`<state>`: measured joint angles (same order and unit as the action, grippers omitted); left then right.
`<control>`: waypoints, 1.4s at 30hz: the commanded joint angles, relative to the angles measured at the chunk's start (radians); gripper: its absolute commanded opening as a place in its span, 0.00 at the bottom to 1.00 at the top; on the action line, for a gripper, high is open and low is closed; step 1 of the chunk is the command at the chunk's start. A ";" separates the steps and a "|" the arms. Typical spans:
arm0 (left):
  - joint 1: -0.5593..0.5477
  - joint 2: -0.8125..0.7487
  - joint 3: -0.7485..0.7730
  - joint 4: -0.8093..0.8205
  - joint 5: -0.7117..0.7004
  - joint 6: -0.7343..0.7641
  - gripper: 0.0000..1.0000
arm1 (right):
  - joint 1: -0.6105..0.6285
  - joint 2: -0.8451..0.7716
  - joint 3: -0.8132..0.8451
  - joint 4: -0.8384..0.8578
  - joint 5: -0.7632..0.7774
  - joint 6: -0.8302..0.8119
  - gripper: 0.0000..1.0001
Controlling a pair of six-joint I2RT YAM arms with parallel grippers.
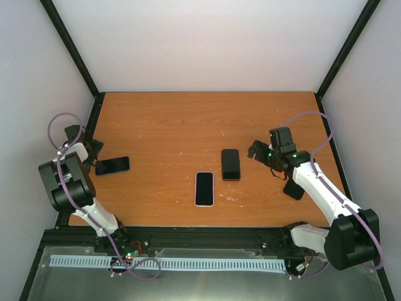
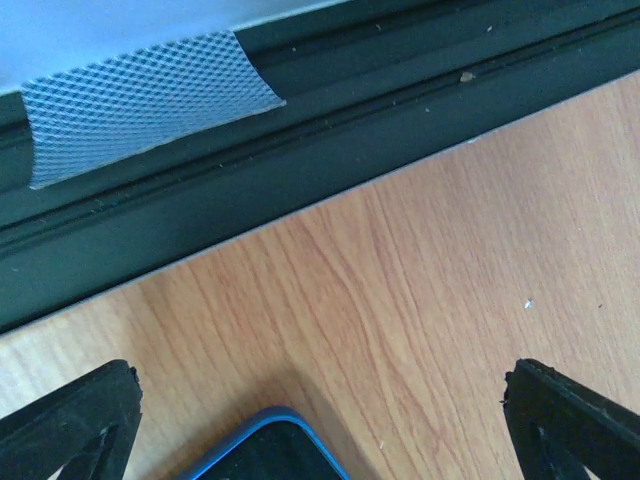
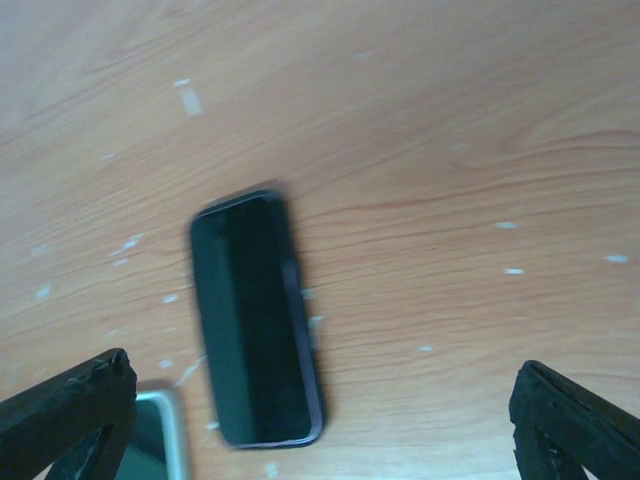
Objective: Put the phone into the phone case
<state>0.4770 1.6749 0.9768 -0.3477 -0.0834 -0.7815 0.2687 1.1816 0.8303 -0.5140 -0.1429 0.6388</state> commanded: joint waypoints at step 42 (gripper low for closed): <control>-0.129 -0.049 -0.030 0.037 0.185 -0.119 1.00 | -0.286 0.319 -0.096 -0.069 0.432 0.153 0.50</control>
<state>0.3519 1.7012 0.9401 -0.2268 0.1577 -0.8566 -0.0109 1.4696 0.7483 -0.6193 0.3096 0.8017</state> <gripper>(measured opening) 0.995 0.534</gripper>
